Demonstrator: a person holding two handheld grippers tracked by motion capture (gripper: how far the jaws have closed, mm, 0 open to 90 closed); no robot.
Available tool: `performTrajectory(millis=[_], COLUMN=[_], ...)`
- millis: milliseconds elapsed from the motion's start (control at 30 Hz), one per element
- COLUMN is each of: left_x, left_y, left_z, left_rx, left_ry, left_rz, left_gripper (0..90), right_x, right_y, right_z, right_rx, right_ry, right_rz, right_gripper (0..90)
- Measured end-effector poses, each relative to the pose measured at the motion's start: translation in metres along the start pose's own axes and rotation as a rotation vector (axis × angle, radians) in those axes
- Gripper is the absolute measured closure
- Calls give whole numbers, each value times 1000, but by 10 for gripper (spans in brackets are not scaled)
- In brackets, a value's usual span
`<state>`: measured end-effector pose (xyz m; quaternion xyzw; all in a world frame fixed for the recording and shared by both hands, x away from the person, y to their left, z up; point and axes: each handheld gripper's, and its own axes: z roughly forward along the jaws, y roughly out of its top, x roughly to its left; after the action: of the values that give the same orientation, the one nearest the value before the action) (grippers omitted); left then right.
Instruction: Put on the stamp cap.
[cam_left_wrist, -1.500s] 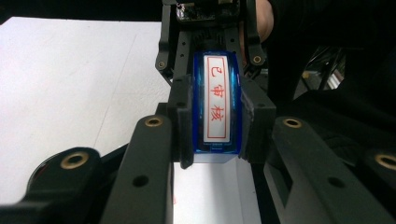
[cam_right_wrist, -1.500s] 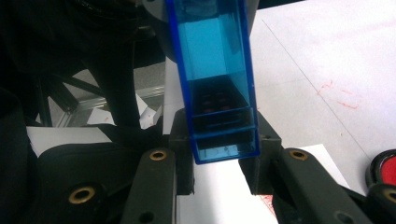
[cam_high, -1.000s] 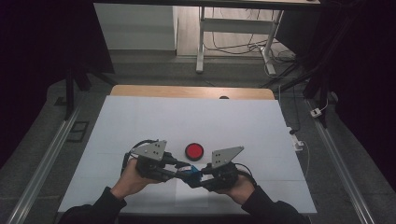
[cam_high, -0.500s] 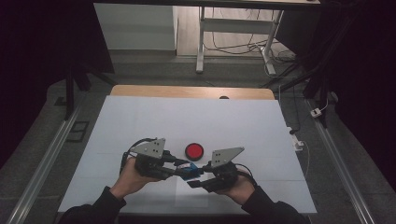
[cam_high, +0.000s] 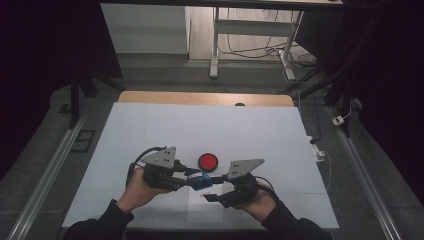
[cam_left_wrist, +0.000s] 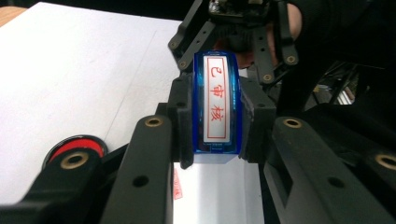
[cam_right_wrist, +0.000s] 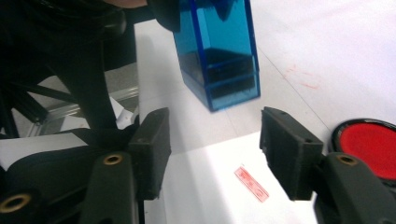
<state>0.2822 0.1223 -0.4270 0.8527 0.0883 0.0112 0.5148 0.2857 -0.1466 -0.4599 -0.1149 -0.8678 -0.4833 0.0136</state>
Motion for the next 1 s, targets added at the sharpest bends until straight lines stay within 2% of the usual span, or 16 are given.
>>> performTrajectory(millis=[567,833,1000], left_x=[2,5,7], left_y=[-1,-3,-4], left_z=[-7,-11,-13], left_rx=[24,35,50], left_ry=[69,108,139], left_rz=[-29,-53,-65], left_gripper=[698,697,697], right_x=[2,2,0], right_y=[-6,-11,-14], right_z=[-14,-22,-27], right_rx=[23,46,47], right_ry=[-86,-134,-159], right_rz=[36,73,114], right_gripper=[295,216,176])
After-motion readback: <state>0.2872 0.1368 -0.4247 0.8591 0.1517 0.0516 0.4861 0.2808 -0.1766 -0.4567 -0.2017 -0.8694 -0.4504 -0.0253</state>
